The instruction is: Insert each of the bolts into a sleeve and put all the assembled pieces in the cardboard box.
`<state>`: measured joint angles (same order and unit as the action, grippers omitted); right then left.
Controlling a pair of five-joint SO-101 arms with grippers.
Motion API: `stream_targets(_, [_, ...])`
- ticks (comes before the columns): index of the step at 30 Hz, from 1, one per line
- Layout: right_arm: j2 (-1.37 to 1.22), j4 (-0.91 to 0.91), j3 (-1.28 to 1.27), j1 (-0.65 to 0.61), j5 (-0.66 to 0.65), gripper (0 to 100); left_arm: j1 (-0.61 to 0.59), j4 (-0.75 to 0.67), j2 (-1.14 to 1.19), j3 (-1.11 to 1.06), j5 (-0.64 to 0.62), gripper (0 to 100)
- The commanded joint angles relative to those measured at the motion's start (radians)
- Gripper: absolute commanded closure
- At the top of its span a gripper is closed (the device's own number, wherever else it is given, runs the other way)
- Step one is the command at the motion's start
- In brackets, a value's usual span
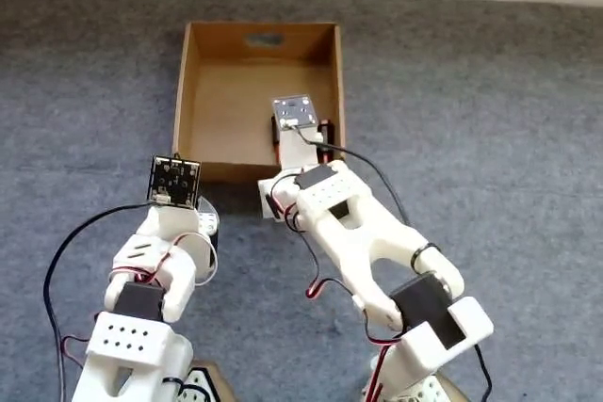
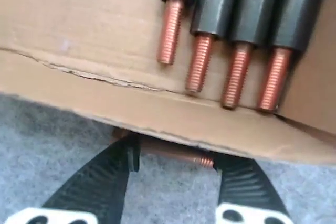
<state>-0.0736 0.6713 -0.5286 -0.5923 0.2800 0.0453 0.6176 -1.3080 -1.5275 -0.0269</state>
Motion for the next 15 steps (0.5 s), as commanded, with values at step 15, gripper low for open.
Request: stream_targets(15, [0.001, -0.008, 0.031, -0.001, 0.009, 96.5, -0.013, -0.018, -0.013, 0.007, 0.061, 99])
